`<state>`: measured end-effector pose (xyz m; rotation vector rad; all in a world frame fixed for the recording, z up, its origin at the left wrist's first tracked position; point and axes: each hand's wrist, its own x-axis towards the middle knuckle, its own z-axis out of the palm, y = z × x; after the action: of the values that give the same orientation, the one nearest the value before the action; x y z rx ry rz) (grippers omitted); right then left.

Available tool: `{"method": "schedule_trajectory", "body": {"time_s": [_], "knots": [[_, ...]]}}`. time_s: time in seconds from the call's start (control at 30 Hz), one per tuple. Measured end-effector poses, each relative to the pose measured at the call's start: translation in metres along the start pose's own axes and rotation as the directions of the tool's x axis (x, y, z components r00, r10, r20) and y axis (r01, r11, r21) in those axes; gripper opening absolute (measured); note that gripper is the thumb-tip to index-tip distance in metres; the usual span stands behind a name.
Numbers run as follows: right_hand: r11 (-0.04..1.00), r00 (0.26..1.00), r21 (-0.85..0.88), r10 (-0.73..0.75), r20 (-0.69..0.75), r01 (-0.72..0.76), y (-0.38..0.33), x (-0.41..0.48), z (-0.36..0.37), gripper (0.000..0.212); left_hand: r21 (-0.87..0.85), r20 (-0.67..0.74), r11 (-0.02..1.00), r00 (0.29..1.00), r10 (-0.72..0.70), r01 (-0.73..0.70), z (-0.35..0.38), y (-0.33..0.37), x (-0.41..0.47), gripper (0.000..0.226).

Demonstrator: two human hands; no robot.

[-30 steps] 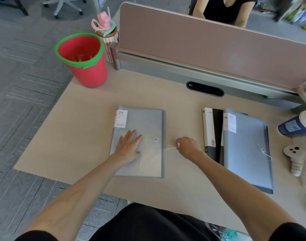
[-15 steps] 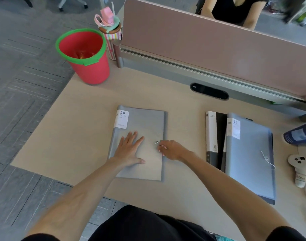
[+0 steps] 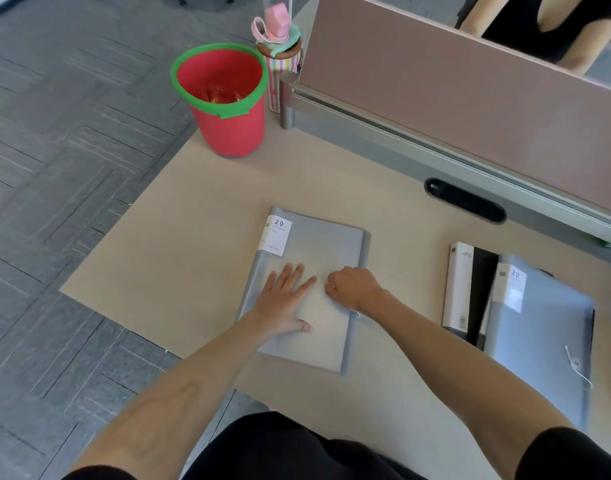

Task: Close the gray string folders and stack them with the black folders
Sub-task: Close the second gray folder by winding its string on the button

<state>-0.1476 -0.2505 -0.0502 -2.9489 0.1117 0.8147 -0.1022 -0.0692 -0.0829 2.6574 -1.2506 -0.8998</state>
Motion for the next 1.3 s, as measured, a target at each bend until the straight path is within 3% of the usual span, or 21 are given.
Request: {"method": "schedule_trajectory", "body": {"time_s": [0.2,0.37,0.47,0.6,0.77,0.93,1.1,1.3], "knots": [[0.985,0.988,0.088,0.151,0.009,-0.151,0.027,0.001,-0.002,0.033,0.03,0.015,1.0,1.0,-0.002,0.002,0.0,-0.002,0.0,0.11],[0.965,0.98,0.203,0.186,-0.076,-0.167,0.045,-0.03,0.023,0.028,0.026,0.009,1.0,1.0,-0.004,0.004,-0.001,-0.001,0.001,0.108],[0.975,0.986,0.198,0.123,-0.112,-0.1,0.049,-0.051,0.036,0.03,0.026,0.022,1.0,1.0,-0.005,0.004,-0.002,0.0,0.0,0.107],[0.984,0.98,0.124,-0.103,-0.168,0.124,0.037,-0.064,0.039,0.058,0.035,0.024,0.999,1.0,-0.011,0.011,-0.004,0.001,0.0,0.107],[0.966,0.96,0.019,-0.253,-0.117,0.257,0.007,-0.042,0.027,0.033,0.05,0.033,0.998,0.999,-0.025,0.024,-0.004,0.003,0.0,0.106],[0.993,0.99,-0.045,-0.109,-0.088,0.106,-0.006,-0.015,0.012,0.026,0.043,0.022,0.999,0.999,-0.024,0.023,-0.004,0.004,0.001,0.107],[0.956,0.977,0.207,0.214,-0.014,-0.207,0.01,-0.013,0.001,0.03,0.063,0.035,0.998,0.999,-0.03,0.028,-0.006,0.004,-0.001,0.107],[0.866,0.948,0.396,0.315,0.044,-0.306,0.022,-0.035,0.018,0.038,0.046,0.027,0.999,0.999,-0.031,0.029,-0.007,0.005,-0.001,0.107]]}}
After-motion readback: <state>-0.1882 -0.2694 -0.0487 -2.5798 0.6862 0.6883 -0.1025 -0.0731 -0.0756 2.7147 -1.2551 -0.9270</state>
